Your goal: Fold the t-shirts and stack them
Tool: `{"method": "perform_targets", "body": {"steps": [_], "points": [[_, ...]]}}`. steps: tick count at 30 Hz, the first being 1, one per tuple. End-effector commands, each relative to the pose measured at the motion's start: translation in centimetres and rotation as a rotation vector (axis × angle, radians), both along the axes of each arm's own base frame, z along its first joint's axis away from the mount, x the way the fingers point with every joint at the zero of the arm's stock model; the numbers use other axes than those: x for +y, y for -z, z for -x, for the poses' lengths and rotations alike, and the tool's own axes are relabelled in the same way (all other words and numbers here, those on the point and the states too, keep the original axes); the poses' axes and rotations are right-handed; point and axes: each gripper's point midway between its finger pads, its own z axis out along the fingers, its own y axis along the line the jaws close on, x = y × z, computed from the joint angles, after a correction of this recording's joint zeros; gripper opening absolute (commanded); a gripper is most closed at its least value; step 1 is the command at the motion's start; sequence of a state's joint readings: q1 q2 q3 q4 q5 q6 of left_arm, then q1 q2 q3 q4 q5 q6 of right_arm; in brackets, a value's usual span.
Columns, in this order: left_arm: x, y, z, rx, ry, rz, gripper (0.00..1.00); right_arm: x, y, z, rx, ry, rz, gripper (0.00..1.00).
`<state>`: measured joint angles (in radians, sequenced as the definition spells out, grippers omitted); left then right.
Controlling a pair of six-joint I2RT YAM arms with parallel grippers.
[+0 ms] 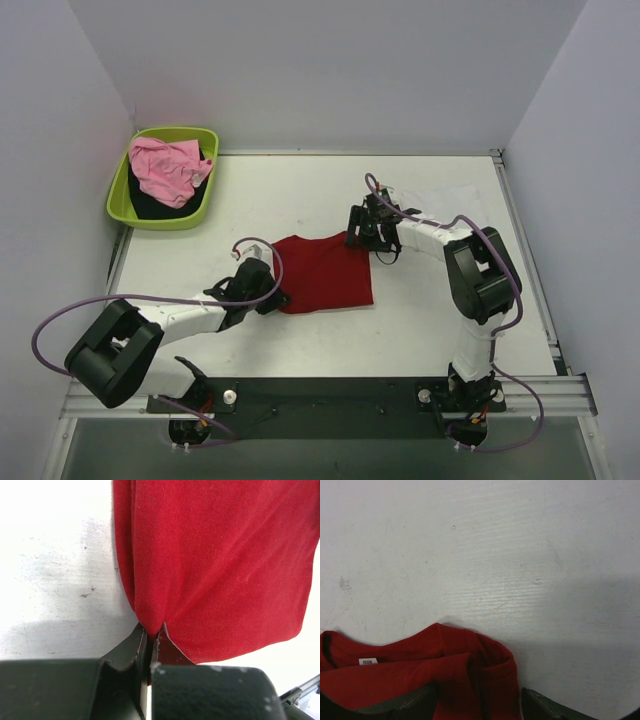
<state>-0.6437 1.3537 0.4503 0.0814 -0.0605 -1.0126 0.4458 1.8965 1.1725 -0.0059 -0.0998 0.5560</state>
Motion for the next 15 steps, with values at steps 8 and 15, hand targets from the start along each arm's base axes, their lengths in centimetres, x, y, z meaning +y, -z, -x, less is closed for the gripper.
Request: {"method": "perform_targets", "body": {"steps": [8,15], "points": [[5.7,6.1,5.3,0.239,0.006,-0.206,0.0,0.7,1.4,1.2,0.037,-0.009,-0.019,0.45],[5.4,5.8,4.7,0.223,0.004,-0.184,0.0,1.0,2.3,2.2,0.076,-0.008,-0.036,0.23]]}}
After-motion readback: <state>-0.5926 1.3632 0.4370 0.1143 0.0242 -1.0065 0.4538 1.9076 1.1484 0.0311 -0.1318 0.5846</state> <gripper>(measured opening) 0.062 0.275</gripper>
